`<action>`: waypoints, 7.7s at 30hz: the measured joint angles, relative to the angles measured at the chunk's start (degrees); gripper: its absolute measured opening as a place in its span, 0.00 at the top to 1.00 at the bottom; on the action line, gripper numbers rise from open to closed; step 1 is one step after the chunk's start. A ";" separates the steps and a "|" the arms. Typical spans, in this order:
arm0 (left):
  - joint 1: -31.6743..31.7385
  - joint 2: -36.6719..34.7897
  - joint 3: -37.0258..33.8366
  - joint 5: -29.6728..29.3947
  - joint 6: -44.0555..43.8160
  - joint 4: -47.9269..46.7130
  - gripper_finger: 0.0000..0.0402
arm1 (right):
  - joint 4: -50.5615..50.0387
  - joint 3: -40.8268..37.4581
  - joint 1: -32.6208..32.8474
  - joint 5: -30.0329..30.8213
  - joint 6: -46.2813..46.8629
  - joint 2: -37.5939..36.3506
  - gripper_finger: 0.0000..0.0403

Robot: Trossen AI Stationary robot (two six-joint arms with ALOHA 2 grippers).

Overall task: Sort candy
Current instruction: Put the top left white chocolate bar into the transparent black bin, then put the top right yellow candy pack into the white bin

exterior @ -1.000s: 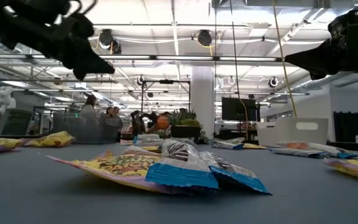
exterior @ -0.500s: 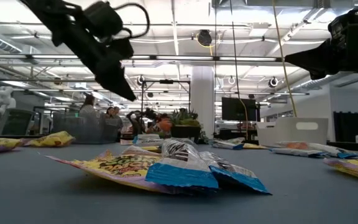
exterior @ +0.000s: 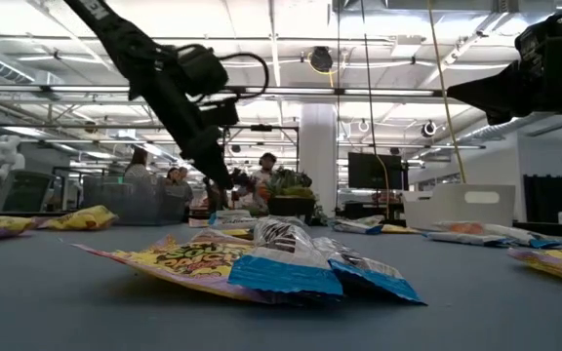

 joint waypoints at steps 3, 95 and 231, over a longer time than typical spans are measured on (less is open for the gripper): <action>-0.02 3.71 1.65 0.85 1.14 0.36 0.55 | -0.01 0.00 0.00 -0.02 0.00 0.00 1.00; -6.56 -21.09 -2.74 -25.09 -14.05 -7.42 0.98 | 5.04 0.02 -0.02 0.03 -5.49 0.00 1.00; -10.21 -20.95 -28.01 0.86 -9.70 50.28 0.99 | -53.79 57.57 -44.49 2.86 23.21 94.15 0.95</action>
